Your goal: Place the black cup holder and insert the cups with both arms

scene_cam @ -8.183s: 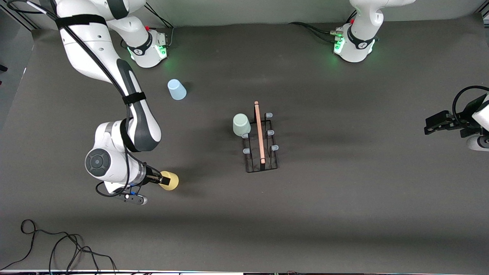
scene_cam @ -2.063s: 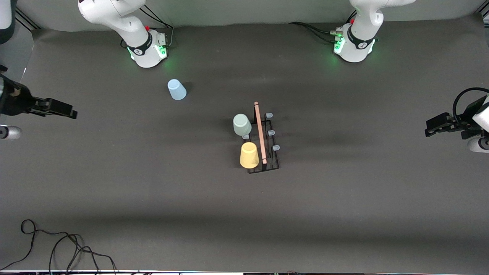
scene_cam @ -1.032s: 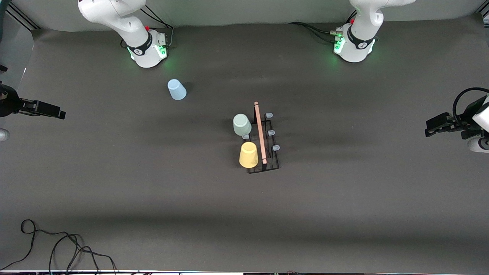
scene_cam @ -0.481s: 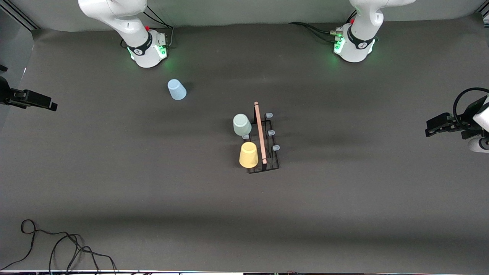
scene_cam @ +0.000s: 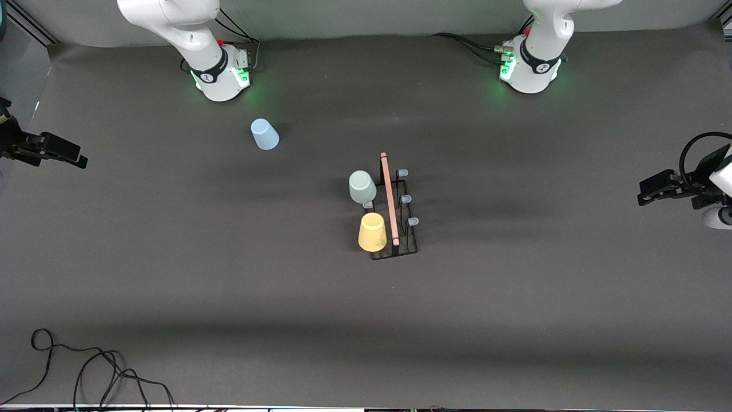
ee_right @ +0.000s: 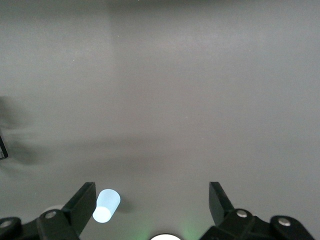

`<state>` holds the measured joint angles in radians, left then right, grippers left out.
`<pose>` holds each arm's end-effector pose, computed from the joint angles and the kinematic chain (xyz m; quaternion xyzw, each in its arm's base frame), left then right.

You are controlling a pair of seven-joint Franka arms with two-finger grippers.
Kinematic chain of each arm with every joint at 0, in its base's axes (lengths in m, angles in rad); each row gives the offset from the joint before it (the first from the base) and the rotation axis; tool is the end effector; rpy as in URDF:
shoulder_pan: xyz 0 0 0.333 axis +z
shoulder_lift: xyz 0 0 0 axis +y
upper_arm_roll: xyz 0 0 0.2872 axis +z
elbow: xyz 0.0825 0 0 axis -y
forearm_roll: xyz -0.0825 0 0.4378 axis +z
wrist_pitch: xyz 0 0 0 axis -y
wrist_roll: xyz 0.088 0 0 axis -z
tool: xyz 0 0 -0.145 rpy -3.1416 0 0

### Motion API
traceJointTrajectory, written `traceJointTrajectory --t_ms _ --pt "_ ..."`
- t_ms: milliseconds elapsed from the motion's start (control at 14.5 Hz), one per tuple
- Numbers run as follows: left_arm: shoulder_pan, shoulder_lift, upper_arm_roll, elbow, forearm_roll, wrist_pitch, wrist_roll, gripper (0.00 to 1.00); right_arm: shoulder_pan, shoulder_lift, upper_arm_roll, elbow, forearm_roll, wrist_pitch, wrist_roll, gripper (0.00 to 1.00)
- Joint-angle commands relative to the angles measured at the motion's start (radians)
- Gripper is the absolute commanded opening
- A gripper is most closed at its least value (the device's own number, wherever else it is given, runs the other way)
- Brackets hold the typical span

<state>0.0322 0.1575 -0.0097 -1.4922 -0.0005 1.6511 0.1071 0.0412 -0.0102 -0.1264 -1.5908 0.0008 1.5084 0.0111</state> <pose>0.6575 0.0151 0.5066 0.9991 -0.0422 0.0008 0.0010 0.5933 -0.0508 0.5482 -0.9982 0.0481 0.0361 0.0024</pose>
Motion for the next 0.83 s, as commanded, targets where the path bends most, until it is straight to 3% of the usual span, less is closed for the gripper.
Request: traceJointTrajectory --t_ms 0,756 --pt "-0.006 -0.012 0.000 -0.013 0.016 0.013 0.002 1.00 0.005 -0.017 0.010 -0.020 -0.022 0.016 -0.022 1.00" --pt "-0.011 -0.010 0.000 -0.014 0.013 0.010 -0.001 1.00 0.014 -0.017 0.013 -0.020 -0.021 0.012 -0.011 1.00"
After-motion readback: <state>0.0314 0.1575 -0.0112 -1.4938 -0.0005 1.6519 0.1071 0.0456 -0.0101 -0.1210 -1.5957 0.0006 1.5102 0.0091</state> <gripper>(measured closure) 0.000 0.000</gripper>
